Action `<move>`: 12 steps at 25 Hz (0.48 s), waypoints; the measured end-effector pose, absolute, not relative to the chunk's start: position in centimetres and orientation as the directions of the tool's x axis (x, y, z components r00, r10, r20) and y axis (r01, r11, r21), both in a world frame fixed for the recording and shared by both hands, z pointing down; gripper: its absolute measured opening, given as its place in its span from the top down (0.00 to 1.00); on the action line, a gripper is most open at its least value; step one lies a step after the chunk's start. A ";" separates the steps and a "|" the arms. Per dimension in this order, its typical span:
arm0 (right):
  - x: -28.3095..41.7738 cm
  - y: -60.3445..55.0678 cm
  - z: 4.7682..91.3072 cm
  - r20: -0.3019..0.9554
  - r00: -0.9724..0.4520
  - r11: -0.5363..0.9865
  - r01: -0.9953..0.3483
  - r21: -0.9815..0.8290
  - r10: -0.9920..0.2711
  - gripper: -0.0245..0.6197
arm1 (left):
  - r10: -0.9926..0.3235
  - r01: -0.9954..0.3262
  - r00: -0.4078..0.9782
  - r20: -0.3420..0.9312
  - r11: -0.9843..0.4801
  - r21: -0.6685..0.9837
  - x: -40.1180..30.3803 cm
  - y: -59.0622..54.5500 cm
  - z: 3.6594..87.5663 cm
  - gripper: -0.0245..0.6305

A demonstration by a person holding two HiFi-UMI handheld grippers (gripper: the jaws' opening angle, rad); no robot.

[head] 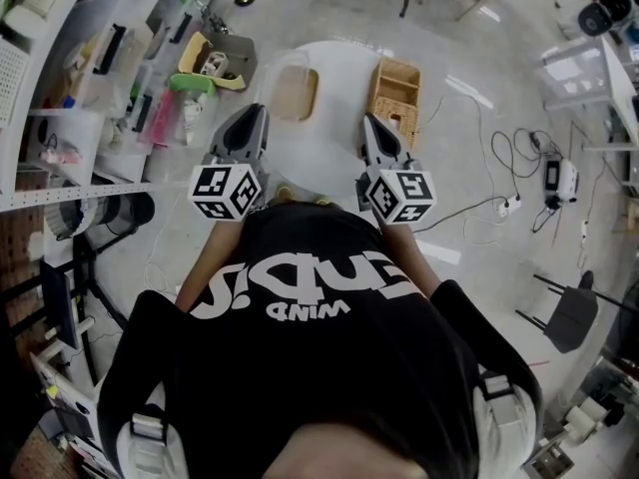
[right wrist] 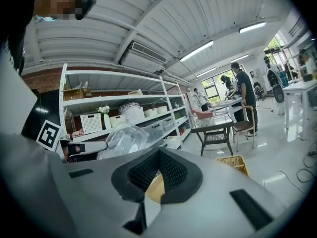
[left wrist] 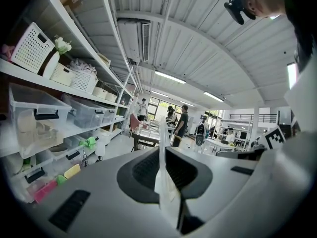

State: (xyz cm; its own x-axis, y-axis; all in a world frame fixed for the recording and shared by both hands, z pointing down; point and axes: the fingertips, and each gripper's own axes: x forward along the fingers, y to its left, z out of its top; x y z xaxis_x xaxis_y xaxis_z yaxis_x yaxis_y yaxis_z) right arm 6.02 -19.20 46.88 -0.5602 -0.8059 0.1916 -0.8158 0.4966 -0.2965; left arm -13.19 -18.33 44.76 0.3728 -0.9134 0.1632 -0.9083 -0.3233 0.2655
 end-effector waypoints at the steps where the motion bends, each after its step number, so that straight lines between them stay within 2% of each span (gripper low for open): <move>1: 6.0 -19.2 46.9 0.191 -0.560 0.497 -0.816 -0.296 -0.806 0.96 | -0.913 -0.908 0.372 0.165 -0.322 0.267 -13.2 -18.3 44.8 0.91; 12: 6.3 -19.4 47.3 0.197 -0.548 0.484 -0.824 -0.293 -0.813 0.96 | -0.908 -0.906 0.380 0.174 -0.328 0.266 -13.0 -18.6 45.3 0.91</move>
State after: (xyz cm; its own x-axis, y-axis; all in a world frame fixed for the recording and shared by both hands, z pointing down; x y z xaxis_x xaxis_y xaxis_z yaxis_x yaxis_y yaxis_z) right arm 6.33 -19.43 47.29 -0.5478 -0.8130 0.1973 -0.8243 0.4842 -0.2934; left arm -13.04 -18.59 45.29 0.3800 -0.9084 0.1743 -0.9064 -0.3280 0.2663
